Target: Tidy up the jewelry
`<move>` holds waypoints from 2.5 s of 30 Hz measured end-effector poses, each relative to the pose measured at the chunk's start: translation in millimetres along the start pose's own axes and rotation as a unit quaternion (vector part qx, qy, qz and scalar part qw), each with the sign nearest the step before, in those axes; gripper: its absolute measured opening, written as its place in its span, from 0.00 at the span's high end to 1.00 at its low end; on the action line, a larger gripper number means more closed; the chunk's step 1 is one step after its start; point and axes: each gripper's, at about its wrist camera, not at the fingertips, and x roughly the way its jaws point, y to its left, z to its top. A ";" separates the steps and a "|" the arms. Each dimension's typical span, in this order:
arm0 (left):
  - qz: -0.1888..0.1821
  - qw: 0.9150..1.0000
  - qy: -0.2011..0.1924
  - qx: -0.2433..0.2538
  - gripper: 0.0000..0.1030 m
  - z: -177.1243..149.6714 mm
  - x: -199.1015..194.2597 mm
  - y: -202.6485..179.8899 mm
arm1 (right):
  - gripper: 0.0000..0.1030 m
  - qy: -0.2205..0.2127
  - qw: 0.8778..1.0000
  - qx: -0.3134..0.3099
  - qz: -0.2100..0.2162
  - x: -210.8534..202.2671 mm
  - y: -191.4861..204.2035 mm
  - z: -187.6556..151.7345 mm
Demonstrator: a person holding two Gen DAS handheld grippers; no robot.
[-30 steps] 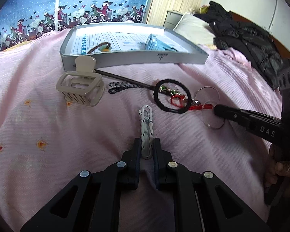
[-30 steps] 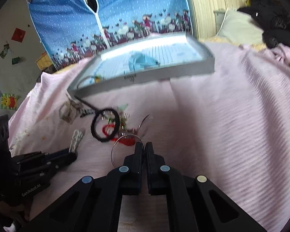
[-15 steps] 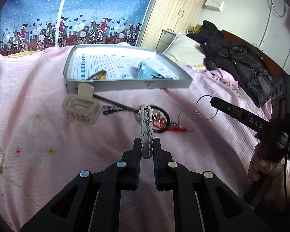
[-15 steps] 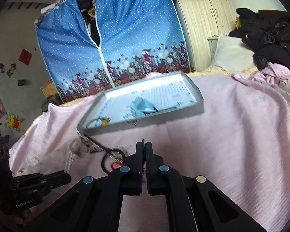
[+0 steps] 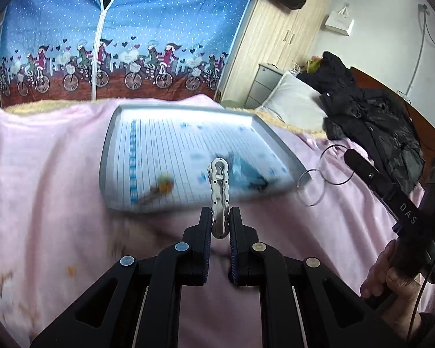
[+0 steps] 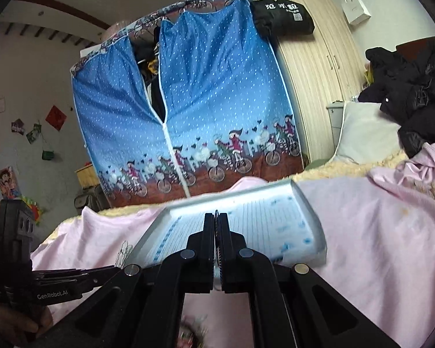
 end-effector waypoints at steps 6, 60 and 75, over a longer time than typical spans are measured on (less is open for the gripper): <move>0.027 0.999 0.016 -0.023 0.91 24.5 54.0 9.6 | 0.97 0.008 1.000 0.008 0.005 41.8 -27.2 -3.4; 0.143 0.977 -0.149 -0.055 0.02 -51.0 -117.7 14.0 | 0.00 0.018 0.987 -0.152 -0.053 -50.6 71.3 -36.6; 0.118 0.988 -0.099 -0.032 0.02 -107.6 -140.5 24.2 | 0.00 0.048 0.989 -0.111 -0.084 -106.6 80.6 -54.6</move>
